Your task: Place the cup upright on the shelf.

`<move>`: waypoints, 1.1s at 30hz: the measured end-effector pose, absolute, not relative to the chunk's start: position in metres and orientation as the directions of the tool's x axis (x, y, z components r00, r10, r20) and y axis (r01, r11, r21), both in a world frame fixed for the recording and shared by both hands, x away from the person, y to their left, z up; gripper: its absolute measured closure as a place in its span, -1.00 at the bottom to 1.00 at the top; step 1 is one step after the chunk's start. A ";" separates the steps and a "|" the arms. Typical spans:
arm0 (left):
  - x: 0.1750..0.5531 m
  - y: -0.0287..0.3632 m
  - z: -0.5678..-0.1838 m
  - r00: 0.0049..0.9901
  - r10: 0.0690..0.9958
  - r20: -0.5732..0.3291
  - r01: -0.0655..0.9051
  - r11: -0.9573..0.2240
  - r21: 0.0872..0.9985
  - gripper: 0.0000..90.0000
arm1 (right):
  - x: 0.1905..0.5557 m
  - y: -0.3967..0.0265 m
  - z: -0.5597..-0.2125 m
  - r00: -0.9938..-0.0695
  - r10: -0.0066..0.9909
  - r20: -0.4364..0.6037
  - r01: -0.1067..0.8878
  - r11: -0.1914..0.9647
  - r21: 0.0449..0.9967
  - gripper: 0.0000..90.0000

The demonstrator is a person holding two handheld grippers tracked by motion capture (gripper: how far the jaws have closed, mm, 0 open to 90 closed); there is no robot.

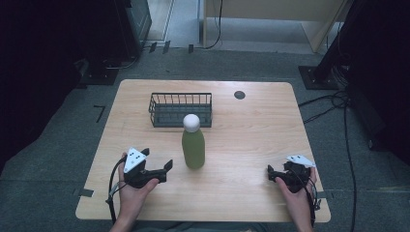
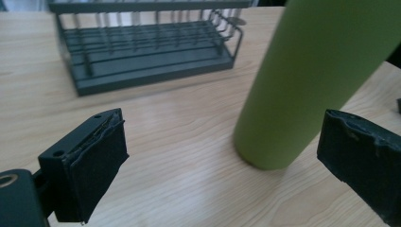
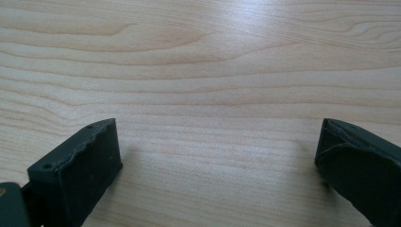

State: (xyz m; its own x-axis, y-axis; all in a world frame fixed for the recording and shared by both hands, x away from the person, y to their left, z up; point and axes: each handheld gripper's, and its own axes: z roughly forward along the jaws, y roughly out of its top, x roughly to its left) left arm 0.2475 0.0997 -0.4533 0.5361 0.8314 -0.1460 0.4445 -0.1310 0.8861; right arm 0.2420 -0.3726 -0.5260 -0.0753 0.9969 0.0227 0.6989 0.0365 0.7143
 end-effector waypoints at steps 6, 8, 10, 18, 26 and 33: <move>0.254 0.076 -0.452 0.582 0.799 -0.148 0.413 -0.134 0.901 -0.94 | 0.242 -0.373 -0.526 -0.076 0.997 0.022 0.699 0.037 0.714 -0.99; 0.257 0.069 -0.453 0.596 0.789 -0.150 0.408 -0.137 0.903 -0.94 | 0.242 -0.373 -0.526 -0.076 0.997 0.023 0.699 0.037 0.714 -0.99; 0.259 0.061 -0.452 0.607 0.781 -0.148 0.402 -0.141 0.905 -0.94 | 0.242 -0.373 -0.526 -0.075 0.997 0.023 0.699 0.037 0.714 -0.99; 0.267 0.032 -0.447 0.627 0.773 -0.099 0.364 -0.178 0.914 -0.94 | 0.242 -0.373 -0.526 -0.076 0.997 0.022 0.699 0.037 0.714 -0.99; 0.274 0.016 -0.443 0.634 0.770 -0.070 0.342 -0.198 0.919 -0.86 | 0.242 -0.372 -0.526 -0.080 0.997 0.023 0.699 0.039 0.714 -0.99; 0.280 0.006 -0.442 0.601 0.797 -0.056 0.363 -0.210 0.908 -0.67 | 0.242 -0.372 -0.526 -0.079 0.997 0.024 0.699 0.039 0.714 -0.99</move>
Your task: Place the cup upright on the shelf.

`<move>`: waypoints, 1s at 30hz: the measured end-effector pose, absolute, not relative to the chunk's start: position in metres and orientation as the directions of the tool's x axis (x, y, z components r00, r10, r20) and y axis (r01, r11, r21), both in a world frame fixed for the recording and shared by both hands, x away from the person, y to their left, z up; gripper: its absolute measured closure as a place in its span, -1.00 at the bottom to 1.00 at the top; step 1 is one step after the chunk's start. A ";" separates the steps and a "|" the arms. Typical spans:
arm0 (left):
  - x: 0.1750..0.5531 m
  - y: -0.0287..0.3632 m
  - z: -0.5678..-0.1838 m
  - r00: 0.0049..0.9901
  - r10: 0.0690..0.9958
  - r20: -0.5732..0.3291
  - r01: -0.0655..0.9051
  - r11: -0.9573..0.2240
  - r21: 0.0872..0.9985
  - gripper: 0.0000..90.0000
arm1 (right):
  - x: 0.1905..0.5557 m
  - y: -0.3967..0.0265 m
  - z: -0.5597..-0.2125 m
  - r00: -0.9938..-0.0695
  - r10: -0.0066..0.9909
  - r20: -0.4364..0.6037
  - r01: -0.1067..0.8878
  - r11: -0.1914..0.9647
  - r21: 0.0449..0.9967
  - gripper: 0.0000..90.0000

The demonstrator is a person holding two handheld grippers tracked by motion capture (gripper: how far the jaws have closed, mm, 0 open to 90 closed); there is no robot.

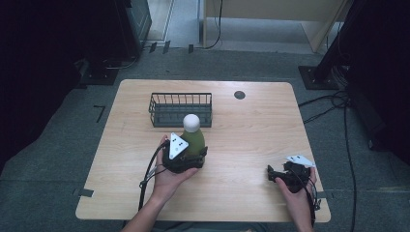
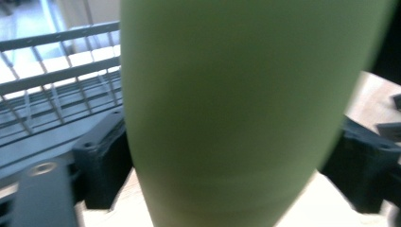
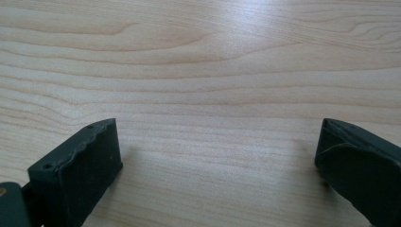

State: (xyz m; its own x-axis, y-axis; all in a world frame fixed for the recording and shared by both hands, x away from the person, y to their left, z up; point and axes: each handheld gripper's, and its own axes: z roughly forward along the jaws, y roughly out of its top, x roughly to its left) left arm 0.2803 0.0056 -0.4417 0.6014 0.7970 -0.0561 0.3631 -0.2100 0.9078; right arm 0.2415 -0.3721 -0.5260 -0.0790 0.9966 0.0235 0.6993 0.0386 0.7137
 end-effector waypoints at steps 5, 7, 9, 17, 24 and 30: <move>0.279 0.006 -0.442 0.598 0.800 -0.039 0.350 -0.217 0.911 -0.55 | 0.241 -0.372 -0.526 -0.082 0.996 0.025 0.699 0.040 0.714 -0.99; 0.279 0.007 -0.442 0.602 0.798 -0.043 0.350 -0.215 0.912 -0.54 | 0.241 -0.372 -0.526 -0.082 0.996 0.025 0.699 0.040 0.714 -0.99; 0.279 0.008 -0.442 0.603 0.796 -0.046 0.350 -0.213 0.912 -0.54 | 0.241 -0.372 -0.526 -0.082 0.996 0.025 0.699 0.040 0.714 -0.99; 0.281 0.013 -0.442 0.609 0.791 -0.062 0.354 -0.201 0.913 -0.53 | 0.241 -0.372 -0.526 -0.084 0.996 0.025 0.699 0.041 0.714 -0.99; 0.283 0.017 -0.442 0.594 0.802 -0.057 0.355 -0.198 0.914 -0.53 | 0.241 -0.372 -0.526 -0.084 0.996 0.025 0.700 0.041 0.713 -0.99; 0.285 0.022 -0.438 0.585 0.809 -0.058 0.347 -0.185 0.920 -0.53 | 0.241 -0.372 -0.526 -0.083 0.996 0.025 0.699 0.040 0.714 -0.99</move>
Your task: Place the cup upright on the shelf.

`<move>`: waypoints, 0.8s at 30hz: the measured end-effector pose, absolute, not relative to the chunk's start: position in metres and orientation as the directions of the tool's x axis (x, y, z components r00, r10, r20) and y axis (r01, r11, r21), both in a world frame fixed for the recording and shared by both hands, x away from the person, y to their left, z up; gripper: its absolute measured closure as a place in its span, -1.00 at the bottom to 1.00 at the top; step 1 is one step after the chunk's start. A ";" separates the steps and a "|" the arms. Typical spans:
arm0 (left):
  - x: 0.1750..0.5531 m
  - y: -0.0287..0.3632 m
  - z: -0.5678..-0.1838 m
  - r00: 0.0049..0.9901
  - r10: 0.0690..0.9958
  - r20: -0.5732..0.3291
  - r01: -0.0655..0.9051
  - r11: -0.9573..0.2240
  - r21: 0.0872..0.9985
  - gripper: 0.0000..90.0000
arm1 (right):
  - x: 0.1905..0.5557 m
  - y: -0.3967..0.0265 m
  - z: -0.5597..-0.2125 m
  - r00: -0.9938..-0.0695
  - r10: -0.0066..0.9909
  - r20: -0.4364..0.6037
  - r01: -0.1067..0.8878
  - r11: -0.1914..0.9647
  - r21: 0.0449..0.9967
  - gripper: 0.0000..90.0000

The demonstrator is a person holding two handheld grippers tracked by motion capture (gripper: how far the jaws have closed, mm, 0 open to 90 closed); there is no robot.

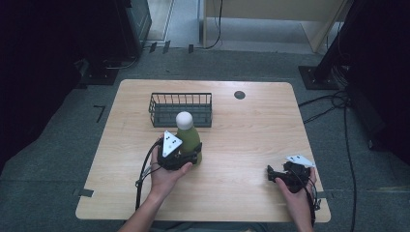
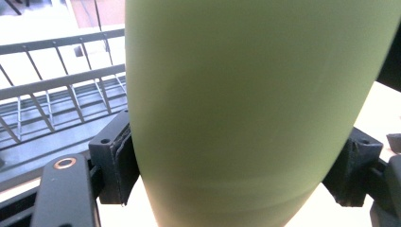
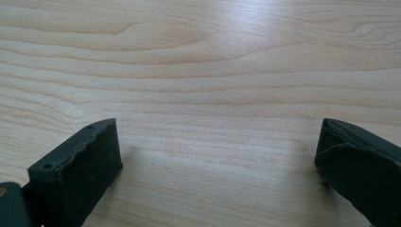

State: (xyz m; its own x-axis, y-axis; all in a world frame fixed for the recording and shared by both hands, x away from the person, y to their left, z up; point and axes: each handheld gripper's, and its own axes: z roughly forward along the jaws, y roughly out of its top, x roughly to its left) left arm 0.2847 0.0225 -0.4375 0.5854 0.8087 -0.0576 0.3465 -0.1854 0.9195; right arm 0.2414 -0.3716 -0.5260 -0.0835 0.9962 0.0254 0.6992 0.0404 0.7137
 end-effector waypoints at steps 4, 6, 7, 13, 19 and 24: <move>0.289 0.027 -0.433 0.572 0.818 -0.055 0.342 -0.177 0.923 -0.53 | 0.241 -0.372 -0.526 -0.083 0.996 0.025 0.700 0.040 0.713 -0.99; 0.292 0.030 -0.431 0.568 0.821 -0.063 0.344 -0.168 0.924 -0.53 | 0.241 -0.372 -0.526 -0.084 0.996 0.025 0.700 0.041 0.713 -0.99; 0.293 0.031 -0.429 0.566 0.822 -0.065 0.344 -0.163 0.925 -0.53 | 0.241 -0.372 -0.526 -0.083 0.996 0.025 0.699 0.040 0.714 -0.99; 0.300 0.037 -0.419 0.555 0.830 -0.055 0.328 -0.157 0.932 -0.53 | 0.241 -0.372 -0.526 -0.084 0.996 0.025 0.700 0.041 0.713 -0.99; 0.308 0.042 -0.409 0.540 0.841 -0.035 0.306 -0.158 0.939 -0.53 | 0.241 -0.372 -0.526 -0.083 0.996 0.026 0.701 0.039 0.712 -0.99; 0.319 0.048 -0.401 0.522 0.852 -0.046 0.299 -0.132 0.945 -0.53 | 0.241 -0.371 -0.526 -0.082 0.996 0.027 0.700 0.038 0.713 -0.99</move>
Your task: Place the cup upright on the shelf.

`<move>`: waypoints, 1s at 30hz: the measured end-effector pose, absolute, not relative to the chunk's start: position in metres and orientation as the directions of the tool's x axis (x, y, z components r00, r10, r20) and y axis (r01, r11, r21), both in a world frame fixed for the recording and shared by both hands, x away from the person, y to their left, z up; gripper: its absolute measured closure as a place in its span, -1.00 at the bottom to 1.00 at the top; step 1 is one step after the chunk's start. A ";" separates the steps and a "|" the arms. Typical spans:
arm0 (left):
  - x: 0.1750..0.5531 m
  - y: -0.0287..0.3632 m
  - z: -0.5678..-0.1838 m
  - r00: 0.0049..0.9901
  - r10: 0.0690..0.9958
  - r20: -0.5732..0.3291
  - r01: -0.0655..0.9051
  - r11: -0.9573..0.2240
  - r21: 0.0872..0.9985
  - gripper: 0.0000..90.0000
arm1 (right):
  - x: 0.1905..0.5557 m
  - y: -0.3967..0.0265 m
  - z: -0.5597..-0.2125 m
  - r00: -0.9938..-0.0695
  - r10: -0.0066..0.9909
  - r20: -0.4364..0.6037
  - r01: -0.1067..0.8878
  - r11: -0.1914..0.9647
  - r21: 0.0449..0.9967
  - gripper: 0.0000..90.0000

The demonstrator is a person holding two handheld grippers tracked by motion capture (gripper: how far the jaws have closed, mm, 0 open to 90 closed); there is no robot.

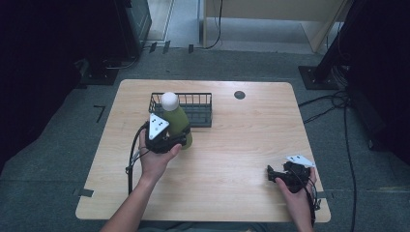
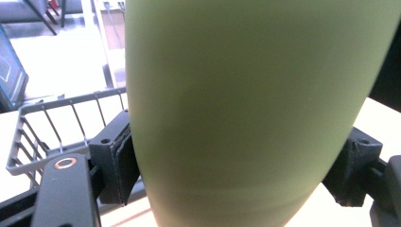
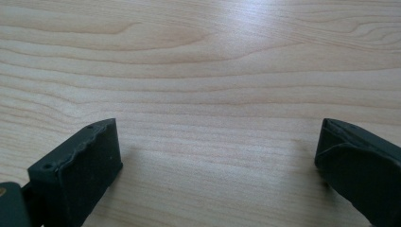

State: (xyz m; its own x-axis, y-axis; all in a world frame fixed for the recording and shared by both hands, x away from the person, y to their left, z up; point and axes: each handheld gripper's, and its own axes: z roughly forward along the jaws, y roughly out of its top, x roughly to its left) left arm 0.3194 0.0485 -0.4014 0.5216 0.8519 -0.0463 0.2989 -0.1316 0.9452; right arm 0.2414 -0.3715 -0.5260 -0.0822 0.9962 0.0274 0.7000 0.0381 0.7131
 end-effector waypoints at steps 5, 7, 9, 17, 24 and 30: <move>0.329 0.053 -0.393 0.504 0.863 -0.050 0.288 -0.113 0.951 -0.53 | 0.241 -0.371 -0.526 -0.082 0.996 0.028 0.700 0.037 0.713 -0.99; 0.331 0.054 -0.390 0.499 0.865 -0.050 0.285 -0.110 0.952 -0.53 | 0.241 -0.372 -0.526 -0.082 0.996 0.027 0.700 0.038 0.714 -0.99; 0.335 0.056 -0.386 0.493 0.869 -0.044 0.276 -0.108 0.955 -0.53 | 0.241 -0.372 -0.526 -0.082 0.996 0.028 0.700 0.038 0.714 -0.99; 0.351 0.062 -0.368 0.473 0.880 -0.030 0.246 -0.100 0.964 -0.53 | 0.241 -0.372 -0.526 -0.083 0.996 0.026 0.699 0.039 0.714 -0.99; 0.365 0.064 -0.357 0.457 0.889 -0.026 0.234 -0.092 0.968 -0.53 | 0.241 -0.372 -0.526 -0.083 0.996 0.027 0.699 0.039 0.714 -0.99; 0.377 0.065 -0.350 0.442 0.896 -0.026 0.231 -0.086 0.969 -0.53 | 0.241 -0.372 -0.526 -0.082 0.996 0.027 0.699 0.038 0.714 -0.99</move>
State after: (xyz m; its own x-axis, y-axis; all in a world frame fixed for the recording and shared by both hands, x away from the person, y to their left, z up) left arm 0.3774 0.0647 -0.3498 0.4423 0.8965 -0.0256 0.2310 -0.0864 0.9691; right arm 0.2414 -0.3715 -0.5260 -0.0824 0.9962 0.0271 0.6994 0.0384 0.7137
